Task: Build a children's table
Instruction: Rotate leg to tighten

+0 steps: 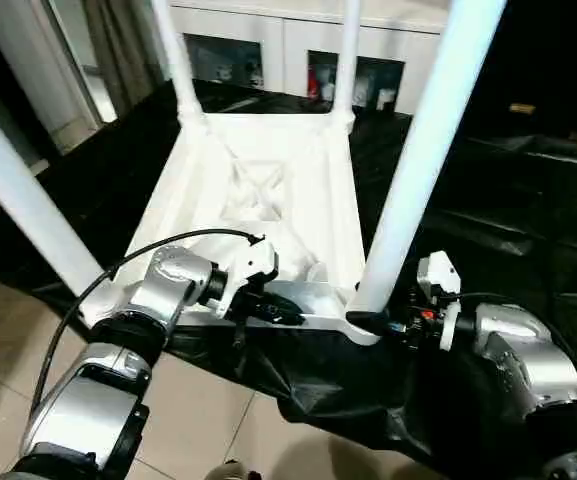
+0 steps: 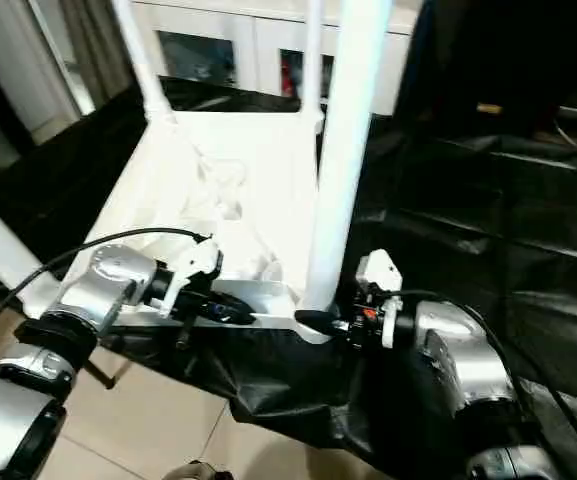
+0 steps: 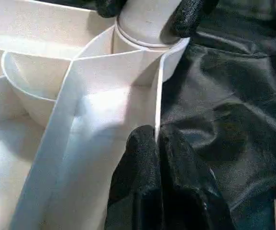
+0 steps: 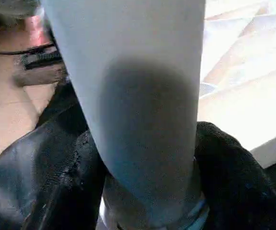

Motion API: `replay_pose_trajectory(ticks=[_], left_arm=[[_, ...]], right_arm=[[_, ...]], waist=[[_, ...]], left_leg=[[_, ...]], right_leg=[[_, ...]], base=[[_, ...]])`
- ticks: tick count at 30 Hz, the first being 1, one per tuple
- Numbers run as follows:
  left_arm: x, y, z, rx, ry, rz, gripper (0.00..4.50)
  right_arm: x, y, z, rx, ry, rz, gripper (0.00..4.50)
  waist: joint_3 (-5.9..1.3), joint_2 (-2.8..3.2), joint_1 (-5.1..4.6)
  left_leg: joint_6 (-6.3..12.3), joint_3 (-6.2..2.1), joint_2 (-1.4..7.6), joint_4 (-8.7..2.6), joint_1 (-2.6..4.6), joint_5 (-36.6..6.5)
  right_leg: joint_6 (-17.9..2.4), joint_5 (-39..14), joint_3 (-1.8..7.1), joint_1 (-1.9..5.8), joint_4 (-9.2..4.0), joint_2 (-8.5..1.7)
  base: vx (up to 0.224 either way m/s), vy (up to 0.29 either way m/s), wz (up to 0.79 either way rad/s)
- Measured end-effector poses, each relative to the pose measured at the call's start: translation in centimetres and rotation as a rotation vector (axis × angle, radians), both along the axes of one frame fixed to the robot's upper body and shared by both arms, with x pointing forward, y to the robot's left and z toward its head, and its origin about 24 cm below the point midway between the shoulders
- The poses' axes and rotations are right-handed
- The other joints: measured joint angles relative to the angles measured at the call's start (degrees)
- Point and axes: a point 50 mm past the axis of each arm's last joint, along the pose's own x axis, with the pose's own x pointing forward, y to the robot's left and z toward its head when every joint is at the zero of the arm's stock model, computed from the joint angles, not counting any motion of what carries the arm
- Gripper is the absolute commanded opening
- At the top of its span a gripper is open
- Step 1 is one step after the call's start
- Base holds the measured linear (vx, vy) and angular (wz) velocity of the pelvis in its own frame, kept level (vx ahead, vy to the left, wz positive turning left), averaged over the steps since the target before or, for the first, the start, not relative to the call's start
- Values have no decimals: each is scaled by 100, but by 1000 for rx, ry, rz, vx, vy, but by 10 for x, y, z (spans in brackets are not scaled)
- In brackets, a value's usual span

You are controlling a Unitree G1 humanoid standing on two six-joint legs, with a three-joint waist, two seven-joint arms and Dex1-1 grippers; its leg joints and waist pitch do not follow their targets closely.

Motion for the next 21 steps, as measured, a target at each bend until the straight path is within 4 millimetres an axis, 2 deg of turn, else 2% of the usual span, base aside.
replay_pose_trajectory(ticks=[2, 5, 6, 9, 12, 16, 17, 18, 21], left_arm=[[4, -7, -2, -2, -24, 70, 0], [9, -23, -7, -4, -42, 186, 0], [11, -29, -7, -3, -49, 228, 0], [13, -37, -8, -3, -53, 282, 0], [16, -42, -9, -5, -65, 346, 0], [16, -47, -10, -3, -68, 355, 0], [16, -47, -10, -3, -67, 354, 0], [16, -47, -10, -3, -67, 352, 0], [15, -47, -10, -4, -64, 343, 0]], right_arm=[[7, 1, -3, -3, -16, -137, 238], [20, 8, -9, 6, -14, -369, 228], [26, 12, -9, 21, -11, -467, 223], [32, 17, -9, 13, -13, -562, 212], [41, 28, -8, 2, -13, -665, 209], [43, 30, -8, -28, -43, -686, 209], [43, 30, -7, -29, -50, -684, 261], [43, 30, -7, -29, -56, -682, 274], [41, 30, -8, -22, -59, -659, 274]], waist=[[-2, 2, -32], [12, 9, -196], [31, 20, -268], [38, 74, -366], [40, 88, -458], [40, 89, -482], [39, 89, -483], [38, 86, -480], [32, 89, -474]], left_leg=[[-14, 0, 0, -7, 33, 6], [-22, -9, -5, -39, 147, 5], [-27, -30, -5, -61, 178, 2], [-27, -106, -4, -127, 177, 2], [-27, -120, -18, -147, 172, 2], [-26, -117, -34, -141, 173, 3], [-26, -117, -36, -141, 173, 3], [-25, -113, -38, -142, 174, 3], [-24, -100, -38, -145, 175, 4]], right_leg=[[-4, 9, 1, 24, -3, 0], [35, -13, -9, 117, -43, 0], [49, -22, -38, 153, -90, 1], [57, -27, -138, 203, -242, -1], [56, -26, -144, 204, -286, -1], [55, -25, -121, 209, -289, -5], [54, -25, -118, 209, -289, -5], [49, -21, -111, 207, -289, -5], [27, -8, -98, 205, -286, -5]], base=[[0, 0, 0], [0, 0, 0], [0, 0, 0], [0, 0, 0], [0, 0, 0], [0, 0, 0], [0, 0, 0], [0, 0, 0], [0, 0, 0]])
